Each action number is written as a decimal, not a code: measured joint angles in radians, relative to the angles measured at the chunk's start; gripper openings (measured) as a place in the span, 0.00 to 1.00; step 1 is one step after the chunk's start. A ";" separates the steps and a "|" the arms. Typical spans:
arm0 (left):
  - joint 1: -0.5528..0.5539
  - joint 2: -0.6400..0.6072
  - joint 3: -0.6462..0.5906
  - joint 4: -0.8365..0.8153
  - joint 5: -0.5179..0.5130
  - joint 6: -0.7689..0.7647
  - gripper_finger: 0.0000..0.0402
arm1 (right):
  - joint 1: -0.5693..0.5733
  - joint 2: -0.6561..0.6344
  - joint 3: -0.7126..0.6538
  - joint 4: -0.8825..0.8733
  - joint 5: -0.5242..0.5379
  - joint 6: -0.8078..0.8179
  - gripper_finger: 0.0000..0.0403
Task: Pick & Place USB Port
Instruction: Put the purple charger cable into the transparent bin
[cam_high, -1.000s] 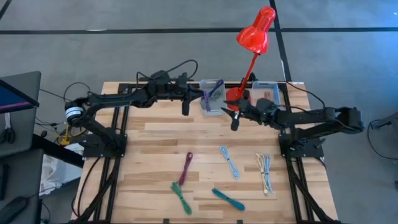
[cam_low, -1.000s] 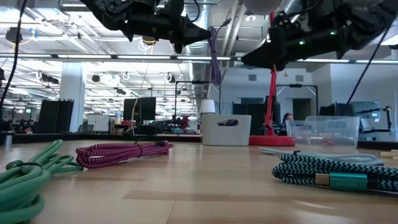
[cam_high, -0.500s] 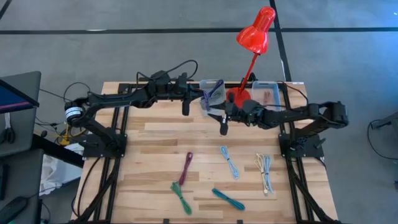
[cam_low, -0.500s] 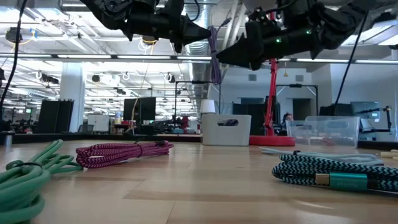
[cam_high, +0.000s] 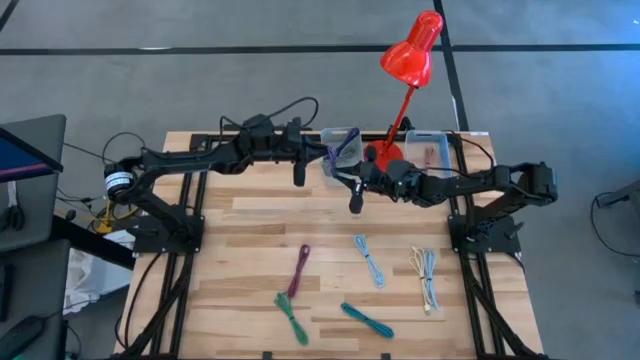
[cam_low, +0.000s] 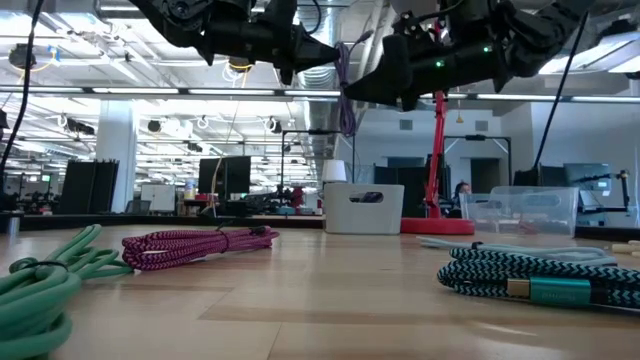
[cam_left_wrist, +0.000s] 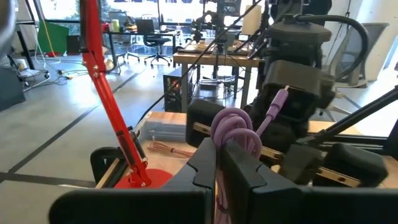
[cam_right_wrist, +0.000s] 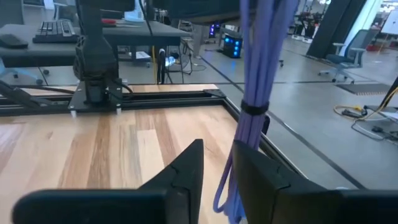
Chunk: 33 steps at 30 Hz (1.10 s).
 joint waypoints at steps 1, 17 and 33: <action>-0.004 0.000 0.000 0.000 0.001 0.000 0.02 | -0.002 0.000 0.000 -0.003 0.000 0.006 0.20; -0.010 -0.001 0.000 0.000 0.007 -0.001 0.02 | -0.006 0.000 0.000 -0.033 0.057 0.002 0.49; -0.038 -0.001 0.000 0.011 0.003 -0.005 0.02 | -0.018 0.000 -0.001 -0.010 0.051 -0.025 0.22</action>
